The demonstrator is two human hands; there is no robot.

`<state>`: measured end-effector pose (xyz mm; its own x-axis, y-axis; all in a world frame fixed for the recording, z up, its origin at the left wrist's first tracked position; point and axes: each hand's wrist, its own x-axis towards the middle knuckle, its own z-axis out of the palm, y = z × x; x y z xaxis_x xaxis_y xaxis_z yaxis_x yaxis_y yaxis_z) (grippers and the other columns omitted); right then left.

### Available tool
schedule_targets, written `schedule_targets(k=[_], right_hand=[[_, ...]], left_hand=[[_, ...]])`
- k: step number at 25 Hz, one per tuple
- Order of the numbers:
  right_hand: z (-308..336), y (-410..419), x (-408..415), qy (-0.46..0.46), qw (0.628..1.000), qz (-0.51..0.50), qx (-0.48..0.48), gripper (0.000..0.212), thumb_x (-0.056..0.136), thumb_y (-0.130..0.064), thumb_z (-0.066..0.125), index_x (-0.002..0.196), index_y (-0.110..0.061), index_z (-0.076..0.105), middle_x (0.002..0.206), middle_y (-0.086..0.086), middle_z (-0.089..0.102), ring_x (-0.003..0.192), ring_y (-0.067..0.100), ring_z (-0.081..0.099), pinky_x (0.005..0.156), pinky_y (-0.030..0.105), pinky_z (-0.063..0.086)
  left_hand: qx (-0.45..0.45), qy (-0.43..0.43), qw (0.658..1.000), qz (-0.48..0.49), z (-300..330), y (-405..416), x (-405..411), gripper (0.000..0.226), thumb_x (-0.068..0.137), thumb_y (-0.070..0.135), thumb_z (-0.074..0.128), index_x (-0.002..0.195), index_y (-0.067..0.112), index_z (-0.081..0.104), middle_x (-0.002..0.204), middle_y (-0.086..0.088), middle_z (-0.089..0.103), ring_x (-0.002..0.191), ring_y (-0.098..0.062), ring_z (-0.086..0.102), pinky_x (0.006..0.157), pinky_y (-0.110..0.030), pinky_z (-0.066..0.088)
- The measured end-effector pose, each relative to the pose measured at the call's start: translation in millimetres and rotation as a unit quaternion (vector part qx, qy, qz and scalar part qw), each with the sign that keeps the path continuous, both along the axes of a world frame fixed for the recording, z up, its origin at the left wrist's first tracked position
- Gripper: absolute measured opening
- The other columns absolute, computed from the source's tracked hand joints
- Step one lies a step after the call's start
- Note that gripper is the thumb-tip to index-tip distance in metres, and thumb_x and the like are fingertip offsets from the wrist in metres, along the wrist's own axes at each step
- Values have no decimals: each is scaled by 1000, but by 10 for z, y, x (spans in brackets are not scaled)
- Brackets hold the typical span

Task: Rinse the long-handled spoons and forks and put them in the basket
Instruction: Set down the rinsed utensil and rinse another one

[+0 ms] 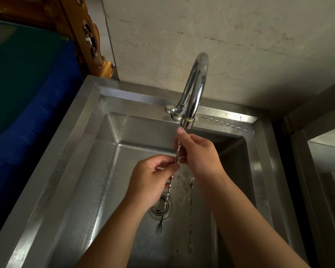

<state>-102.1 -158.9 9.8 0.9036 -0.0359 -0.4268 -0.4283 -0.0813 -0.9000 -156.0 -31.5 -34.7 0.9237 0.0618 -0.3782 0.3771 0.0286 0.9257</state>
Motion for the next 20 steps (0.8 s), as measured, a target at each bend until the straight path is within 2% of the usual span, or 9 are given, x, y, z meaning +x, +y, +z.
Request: schedule_targets(k=[3,5,7,9,13,15,17,18,20], right_hand=[[-41,-17,-53,-17,999,29,39,9,94,-17,71,89,-13,77,70,-5,68,65,10,60,64,25,52],[-49,-41,-94,-23,996,29,79,13,91,-6,71,89,-17,77,71,0,68,65,14,60,66,29,53],[-47,-89,-117,-28,997,27,73,13,90,-5,73,86,-17,77,68,1,68,62,15,61,66,32,54],[-53,-131,-129,-36,998,26,43,3,90,-11,75,89,-12,77,69,2,70,63,15,63,68,34,55],[-113,-198,-122,-55,998,18,-2,9,91,-18,75,83,-15,78,65,-5,71,60,6,64,58,18,53],[-154,-262,-116,-53,999,12,-2,11,92,-18,74,82,-18,78,67,-6,70,62,5,64,58,18,53],[-231,-375,-118,-43,999,-3,0,11,93,-16,73,83,-19,78,68,-4,70,62,6,64,58,21,56],[-284,-442,-130,-36,999,-9,-6,10,93,-15,73,84,-18,78,67,-3,70,62,6,65,59,21,57],[-409,-583,-178,-20,999,-16,-29,10,93,-14,73,85,-19,78,68,7,72,62,9,66,60,23,59]], left_hand=[[-14,6,1000,9,21,5,20,21,92,22,77,89,42,84,87,4,84,70,-10,76,62,-26,61],[-18,3,1000,-1,35,3,32,33,98,17,71,86,45,83,85,6,84,71,-10,77,64,-28,61],[-21,2,1000,-17,40,0,37,42,102,14,66,84,49,82,84,8,84,71,-9,79,64,-28,61],[-28,-1,999,-28,51,-10,43,43,102,15,66,85,51,82,85,7,84,71,-10,79,61,-26,61],[-9,1,998,-54,85,-34,105,19,88,31,73,84,47,83,86,4,84,72,-11,79,61,-24,62],[51,-6,996,-70,77,17,206,16,88,32,76,83,46,82,85,3,83,78,-15,78,67,-30,64],[169,-42,981,-88,65,109,397,13,92,29,76,92,43,78,88,12,80,87,-12,76,78,-28,60],[239,-69,964,-93,59,169,516,13,93,29,76,101,39,76,97,15,78,96,-10,74,83,-24,55],[380,-113,912,-102,31,298,789,33,92,30,76,125,23,71,122,0,71,121,-23,63,98,-29,48]])
